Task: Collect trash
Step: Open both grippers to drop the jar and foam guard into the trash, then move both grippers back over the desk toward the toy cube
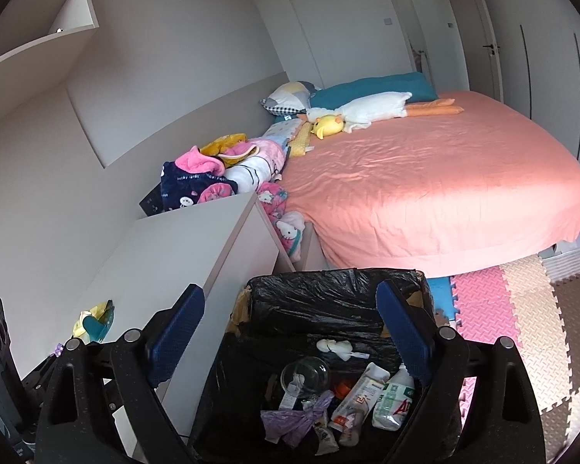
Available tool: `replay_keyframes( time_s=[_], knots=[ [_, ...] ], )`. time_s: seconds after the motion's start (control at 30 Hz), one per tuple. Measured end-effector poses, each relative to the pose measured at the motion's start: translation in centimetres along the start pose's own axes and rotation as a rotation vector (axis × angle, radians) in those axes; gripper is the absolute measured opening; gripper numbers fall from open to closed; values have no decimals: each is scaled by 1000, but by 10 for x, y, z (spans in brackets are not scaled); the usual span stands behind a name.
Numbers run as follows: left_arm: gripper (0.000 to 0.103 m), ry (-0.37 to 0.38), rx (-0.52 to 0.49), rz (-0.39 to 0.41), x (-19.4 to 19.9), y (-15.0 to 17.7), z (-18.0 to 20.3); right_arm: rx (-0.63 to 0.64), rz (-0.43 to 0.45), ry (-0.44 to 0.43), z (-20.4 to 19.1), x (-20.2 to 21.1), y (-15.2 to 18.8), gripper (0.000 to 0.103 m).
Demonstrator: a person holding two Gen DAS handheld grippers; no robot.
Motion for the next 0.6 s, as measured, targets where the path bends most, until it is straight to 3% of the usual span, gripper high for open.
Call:
replay_keyframes(
  time_s=[0.6],
  knots=[
    [96,-64,78,3,15,20,-52,73,-54,-35,-53,-19,28,90]
  ],
)
Point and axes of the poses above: each gripper's, at about its wrist camera, not at the fingertips, and x roughly against the way its jaws point, z to its right, y to its underside, the point moved 10 cm from there along -x, roughly the way its jaws point, and after that the axes turned 10 degrees about -x, right-handed, at the moved point
